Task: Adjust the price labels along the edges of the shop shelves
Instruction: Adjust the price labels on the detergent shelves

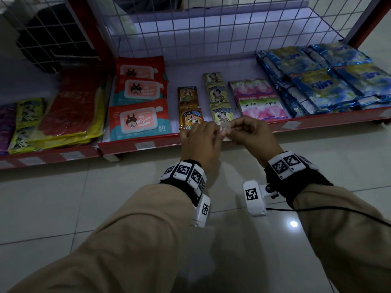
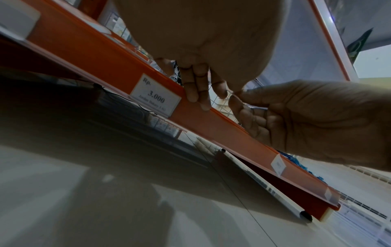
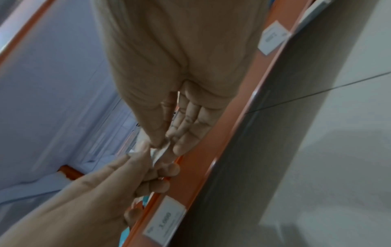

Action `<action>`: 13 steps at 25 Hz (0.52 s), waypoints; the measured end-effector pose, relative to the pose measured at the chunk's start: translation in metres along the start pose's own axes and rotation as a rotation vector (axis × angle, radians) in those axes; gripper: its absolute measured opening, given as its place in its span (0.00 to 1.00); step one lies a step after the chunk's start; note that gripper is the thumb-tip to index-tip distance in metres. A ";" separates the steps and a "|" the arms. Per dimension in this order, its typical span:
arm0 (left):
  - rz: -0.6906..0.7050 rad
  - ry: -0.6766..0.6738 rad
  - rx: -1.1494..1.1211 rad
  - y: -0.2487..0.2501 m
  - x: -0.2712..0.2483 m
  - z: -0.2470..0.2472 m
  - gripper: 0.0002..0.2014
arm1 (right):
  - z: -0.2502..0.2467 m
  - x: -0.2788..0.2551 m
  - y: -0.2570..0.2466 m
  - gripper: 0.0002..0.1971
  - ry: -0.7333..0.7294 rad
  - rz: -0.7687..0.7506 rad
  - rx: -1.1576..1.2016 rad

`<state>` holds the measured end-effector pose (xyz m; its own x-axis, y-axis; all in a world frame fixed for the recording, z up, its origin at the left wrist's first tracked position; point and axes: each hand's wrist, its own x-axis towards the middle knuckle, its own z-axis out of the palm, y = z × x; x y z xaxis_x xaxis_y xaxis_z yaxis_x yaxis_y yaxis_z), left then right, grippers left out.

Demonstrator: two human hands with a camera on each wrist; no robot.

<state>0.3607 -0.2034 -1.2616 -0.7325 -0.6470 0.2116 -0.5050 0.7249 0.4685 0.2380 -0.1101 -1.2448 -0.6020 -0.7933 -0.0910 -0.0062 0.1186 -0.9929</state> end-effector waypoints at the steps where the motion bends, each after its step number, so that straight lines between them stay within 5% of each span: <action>1: 0.002 0.006 -0.004 -0.001 0.000 0.000 0.11 | -0.002 0.000 0.000 0.07 -0.001 0.014 0.024; 13: 0.073 -0.063 0.123 -0.003 0.000 -0.004 0.09 | -0.014 0.001 0.004 0.04 0.020 0.007 -0.128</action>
<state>0.3642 -0.2064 -1.2600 -0.7945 -0.5783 0.1853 -0.4986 0.7954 0.3445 0.2256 -0.1020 -1.2483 -0.6182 -0.7802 -0.0953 -0.1031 0.2007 -0.9742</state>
